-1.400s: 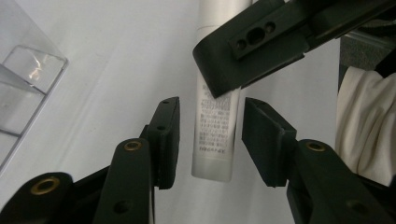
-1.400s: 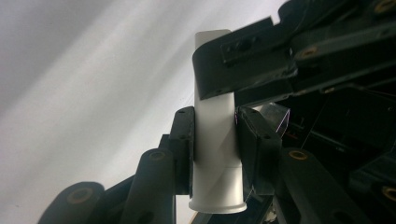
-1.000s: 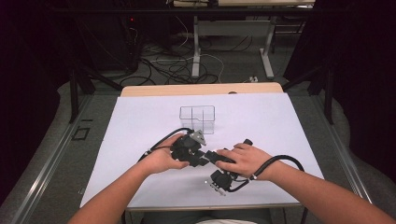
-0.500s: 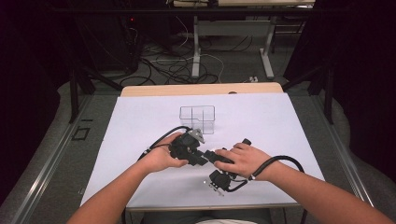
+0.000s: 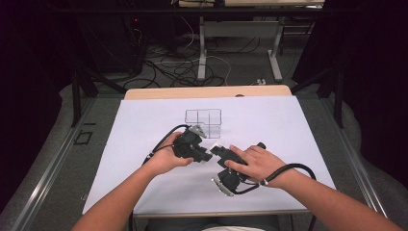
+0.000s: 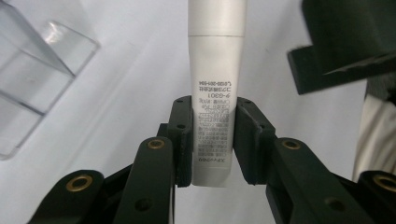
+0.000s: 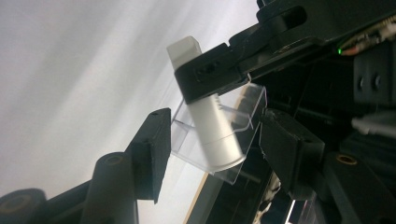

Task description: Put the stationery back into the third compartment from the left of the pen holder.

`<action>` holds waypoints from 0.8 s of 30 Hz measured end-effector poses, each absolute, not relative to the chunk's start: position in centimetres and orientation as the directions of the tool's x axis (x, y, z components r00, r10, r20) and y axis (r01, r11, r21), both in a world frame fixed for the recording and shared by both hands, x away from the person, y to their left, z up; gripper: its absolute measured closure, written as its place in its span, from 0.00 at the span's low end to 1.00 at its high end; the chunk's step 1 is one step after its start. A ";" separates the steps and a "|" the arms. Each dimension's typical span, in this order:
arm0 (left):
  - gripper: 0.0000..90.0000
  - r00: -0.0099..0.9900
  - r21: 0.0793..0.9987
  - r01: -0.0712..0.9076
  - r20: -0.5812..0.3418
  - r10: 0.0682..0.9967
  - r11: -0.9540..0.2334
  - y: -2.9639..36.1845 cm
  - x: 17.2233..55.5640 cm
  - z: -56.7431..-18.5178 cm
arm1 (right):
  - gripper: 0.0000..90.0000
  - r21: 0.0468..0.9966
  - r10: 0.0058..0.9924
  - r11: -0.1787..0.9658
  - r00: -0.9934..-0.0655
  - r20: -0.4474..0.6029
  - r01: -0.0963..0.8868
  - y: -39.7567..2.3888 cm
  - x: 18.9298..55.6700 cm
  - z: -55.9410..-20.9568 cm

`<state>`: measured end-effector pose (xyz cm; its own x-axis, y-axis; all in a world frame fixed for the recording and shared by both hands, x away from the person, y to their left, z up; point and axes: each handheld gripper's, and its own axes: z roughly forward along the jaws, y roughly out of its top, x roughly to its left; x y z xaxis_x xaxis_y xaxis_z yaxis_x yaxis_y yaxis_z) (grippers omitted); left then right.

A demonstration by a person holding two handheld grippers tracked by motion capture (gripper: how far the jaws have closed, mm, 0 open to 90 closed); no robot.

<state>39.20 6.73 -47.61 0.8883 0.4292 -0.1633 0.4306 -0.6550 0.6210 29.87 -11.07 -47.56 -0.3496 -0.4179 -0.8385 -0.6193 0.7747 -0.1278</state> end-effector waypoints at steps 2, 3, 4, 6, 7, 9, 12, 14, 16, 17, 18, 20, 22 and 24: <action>0.79 0.878 0.647 0.440 -0.163 0.451 -0.623 7.0 39.5 -47.3 | 0.46 -0.117 -0.390 0.799 -0.361 -0.847 -0.589 -11.2 29.9 -47.6; 0.79 0.874 0.667 0.441 -0.165 0.457 -0.601 7.2 39.7 -47.2 | 0.44 -0.107 -0.371 0.816 -0.372 -0.851 -0.568 -11.3 30.0 -47.6; 0.79 0.868 0.682 0.445 -0.171 0.466 -0.580 7.3 39.8 -47.1 | 0.44 -0.102 -0.360 0.821 -0.371 -0.856 -0.562 -11.4 30.0 -47.5; 0.79 0.860 0.707 0.450 -0.180 0.477 -0.546 7.5 40.1 -46.9 | 0.44 -0.058 -0.326 0.829 -0.397 -0.858 -0.557 -11.5 30.1 -47.4; 0.79 0.859 0.715 0.448 -0.177 0.481 -0.537 7.6 40.2 -46.8 | 0.42 -0.045 -0.316 0.829 -0.402 -0.859 -0.557 -11.6 30.1 -47.3; 0.79 0.849 0.727 0.452 -0.172 0.500 -0.517 7.7 40.4 -46.6 | 0.40 -0.036 -0.302 0.834 -0.402 -0.865 -0.550 -11.8 30.1 -47.3; 0.79 0.837 0.749 0.449 -0.163 0.522 -0.487 7.8 40.7 -46.6 | 0.33 0.009 -0.258 0.850 -0.433 -0.864 -0.526 -11.9 30.2 -47.3; 0.79 0.827 0.760 0.454 -0.165 0.538 -0.465 7.9 40.9 -46.5 | 0.27 0.075 -0.197 0.865 -0.472 -0.860 -0.497 -12.0 30.3 -47.4; 0.79 0.813 0.772 0.460 -0.168 0.557 -0.438 8.0 41.2 -46.4 | 0.21 0.118 -0.155 0.867 -0.488 -0.859 -0.484 -12.0 30.5 -47.3; 0.79 0.813 0.780 0.451 -0.157 0.561 -0.434 8.1 41.4 -46.4 | 0.20 0.143 -0.128 0.868 -0.493 -0.861 -0.475 -12.1 30.6 -47.3; 0.79 0.809 0.789 0.448 -0.156 0.567 -0.421 8.2 41.5 -46.4 | 0.19 0.169 -0.102 0.873 -0.510 -0.854 -0.458 -12.2 30.6 -47.3; 0.79 0.798 0.807 0.443 -0.156 0.583 -0.391 8.3 41.8 -46.3 | 0.17 0.209 -0.065 0.878 -0.538 -0.840 -0.431 -12.4 30.8 -47.2; 0.79 0.789 0.823 0.438 -0.159 0.593 -0.362 8.4 42.1 -46.1 | 0.16 0.252 -0.020 0.883 -0.569 -0.822 -0.396 -12.6 31.0 -47.1; 0.79 0.780 0.837 0.432 -0.162 0.604 -0.334 8.4 42.3 -46.0 | 0.15 0.283 0.010 0.883 -0.587 -0.809 -0.375 -12.8 31.1 -47.1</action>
